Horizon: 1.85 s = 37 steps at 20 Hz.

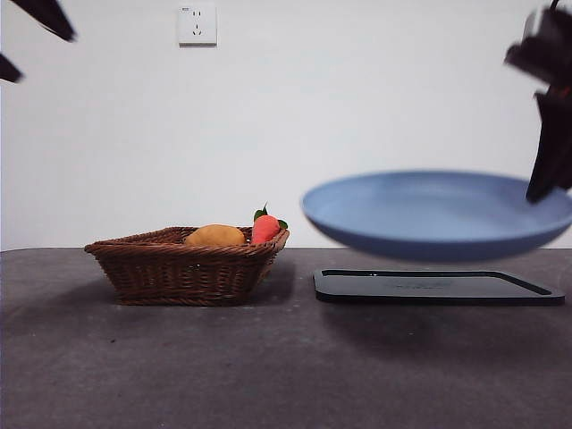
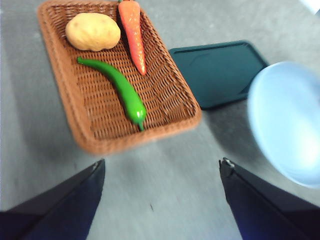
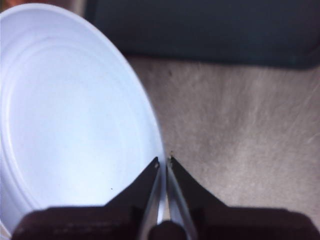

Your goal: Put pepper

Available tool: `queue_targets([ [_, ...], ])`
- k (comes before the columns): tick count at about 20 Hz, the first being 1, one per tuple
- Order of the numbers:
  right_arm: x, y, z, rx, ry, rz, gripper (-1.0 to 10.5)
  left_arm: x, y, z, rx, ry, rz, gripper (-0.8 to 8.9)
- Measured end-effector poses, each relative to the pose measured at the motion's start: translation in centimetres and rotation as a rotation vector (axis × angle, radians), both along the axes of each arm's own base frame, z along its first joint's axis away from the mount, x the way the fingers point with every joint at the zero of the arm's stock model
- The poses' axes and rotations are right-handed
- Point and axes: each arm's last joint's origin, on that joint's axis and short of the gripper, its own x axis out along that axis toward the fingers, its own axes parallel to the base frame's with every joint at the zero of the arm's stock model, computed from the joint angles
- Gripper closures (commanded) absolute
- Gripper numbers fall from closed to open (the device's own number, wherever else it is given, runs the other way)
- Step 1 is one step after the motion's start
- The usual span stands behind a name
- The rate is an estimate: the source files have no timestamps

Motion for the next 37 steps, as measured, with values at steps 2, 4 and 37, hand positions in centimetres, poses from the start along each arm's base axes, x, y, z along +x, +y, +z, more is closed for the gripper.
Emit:
queue_targets([
  [2,-0.9,-0.3,1.2,0.009,-0.047,-0.019,9.4,2.5,-1.5,0.5,0.039,0.007,-0.007,4.15],
  [4,-1.8,-0.8,2.1,0.015,-0.076,-0.041,9.4,5.0,-3.1,0.7,0.093,0.028,0.002,4.15],
  [37,-6.3,-2.8,5.5,0.019,-0.212,-0.136,9.4,20.7,-12.7,-13.7,0.401,0.344,0.064,6.25],
])
